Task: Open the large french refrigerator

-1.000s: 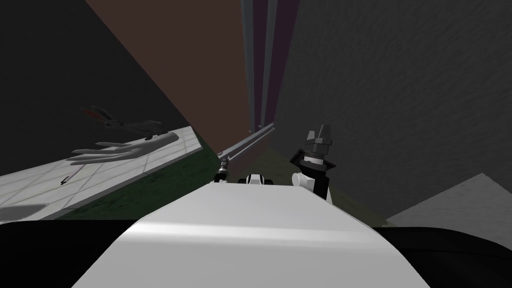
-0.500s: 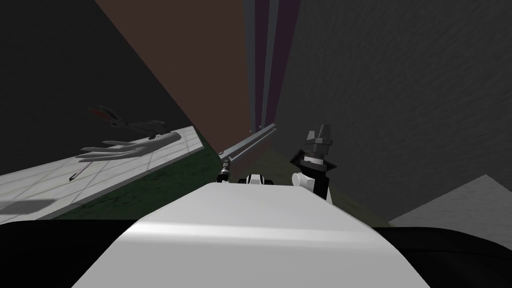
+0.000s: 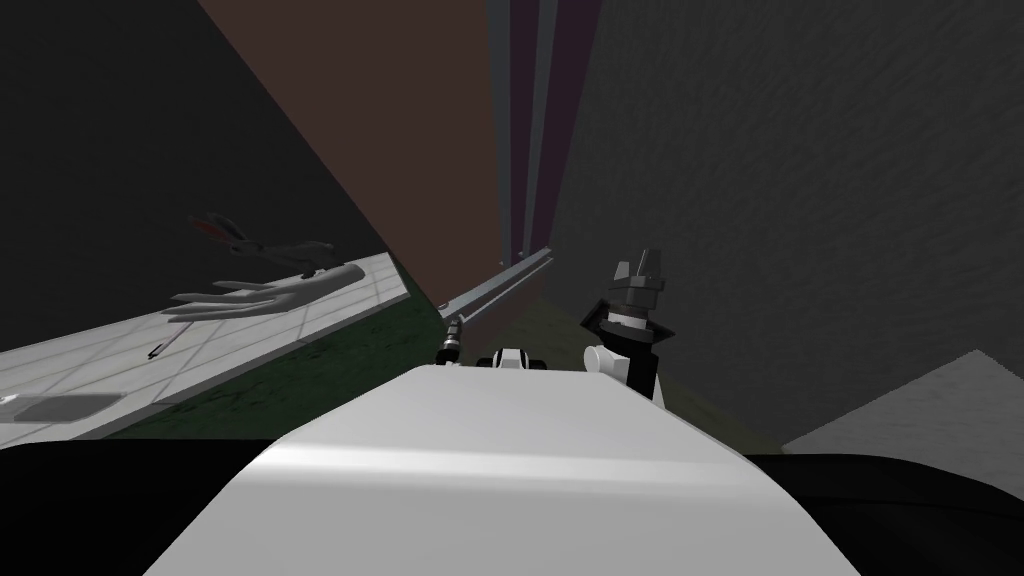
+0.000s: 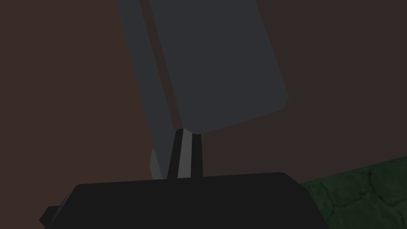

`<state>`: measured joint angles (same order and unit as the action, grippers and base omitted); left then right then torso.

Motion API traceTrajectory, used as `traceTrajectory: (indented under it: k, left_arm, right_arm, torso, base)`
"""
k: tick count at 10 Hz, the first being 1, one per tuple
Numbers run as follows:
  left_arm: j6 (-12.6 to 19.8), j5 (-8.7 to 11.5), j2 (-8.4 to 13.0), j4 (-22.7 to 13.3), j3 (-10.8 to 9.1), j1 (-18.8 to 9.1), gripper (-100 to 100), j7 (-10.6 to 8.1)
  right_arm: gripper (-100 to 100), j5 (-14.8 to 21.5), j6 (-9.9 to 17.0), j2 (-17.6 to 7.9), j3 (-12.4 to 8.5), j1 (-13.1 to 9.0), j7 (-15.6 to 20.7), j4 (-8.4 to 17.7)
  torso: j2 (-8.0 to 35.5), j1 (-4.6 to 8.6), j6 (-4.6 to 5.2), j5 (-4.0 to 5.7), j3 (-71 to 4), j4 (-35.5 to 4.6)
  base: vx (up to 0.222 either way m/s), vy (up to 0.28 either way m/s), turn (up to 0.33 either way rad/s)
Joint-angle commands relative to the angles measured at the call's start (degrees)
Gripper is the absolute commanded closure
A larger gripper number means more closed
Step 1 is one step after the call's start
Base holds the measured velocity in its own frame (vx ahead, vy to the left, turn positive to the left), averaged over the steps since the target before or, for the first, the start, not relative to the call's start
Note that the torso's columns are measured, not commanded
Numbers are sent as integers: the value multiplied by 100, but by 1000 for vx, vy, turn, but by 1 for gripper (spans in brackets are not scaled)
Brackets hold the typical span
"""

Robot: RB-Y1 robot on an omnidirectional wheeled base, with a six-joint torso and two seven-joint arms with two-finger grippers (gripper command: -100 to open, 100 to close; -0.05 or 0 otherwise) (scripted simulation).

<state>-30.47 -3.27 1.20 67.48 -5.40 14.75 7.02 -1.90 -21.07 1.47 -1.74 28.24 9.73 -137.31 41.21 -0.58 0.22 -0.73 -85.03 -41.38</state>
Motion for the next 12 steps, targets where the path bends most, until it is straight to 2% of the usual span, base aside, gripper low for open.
traceTrajectory:
  k: [1,2,3,4,6,7,10,12]
  left_arm:
    - [139,-8,47,164,-43,-67,-100,23]
    - [186,-11,58,200,-53,-80,-100,29]
    - [76,0,73,244,-77,-82,-100,21]
    - [92,-5,35,127,-34,-53,100,17]
    - [-47,9,48,91,-68,-94,100,15]
    - [-53,10,220,89,-64,-108,-100,14]
    - [128,11,549,96,-51,-155,-100,-1]
    - [266,11,593,112,-41,-191,-100,-11]
  right_arm:
    - [0,0,0,0,0,0,0,0]
    - [0,0,0,0,0,1,0,0]
    - [0,0,0,0,0,1,0,0]
    - [0,0,0,0,0,0,0,0]
    - [0,0,0,0,0,-1,0,0]
    - [0,0,0,0,0,0,0,0]
    - [0,0,0,0,0,0,0,0]
    - [0,0,0,1,1,-1,0,0]
  torso:
    - [12,7,-3,14,3,-18]
    - [13,23,1,27,4,-31]
    - [10,34,15,21,4,-28]
    - [28,32,13,19,12,-29]
    - [73,47,7,32,40,-50]
    - [68,41,-8,46,31,-61]
    - [102,53,-25,66,46,-79]
    - [81,16,-45,39,35,-40]
  base:
    - [37,-8,31]
    - [66,-6,36]
    - [22,7,38]
    - [-14,5,-44]
    - [-31,7,-15]
    - [-18,-8,0]
    - [-21,-16,-7]
    - [-33,-34,-6]
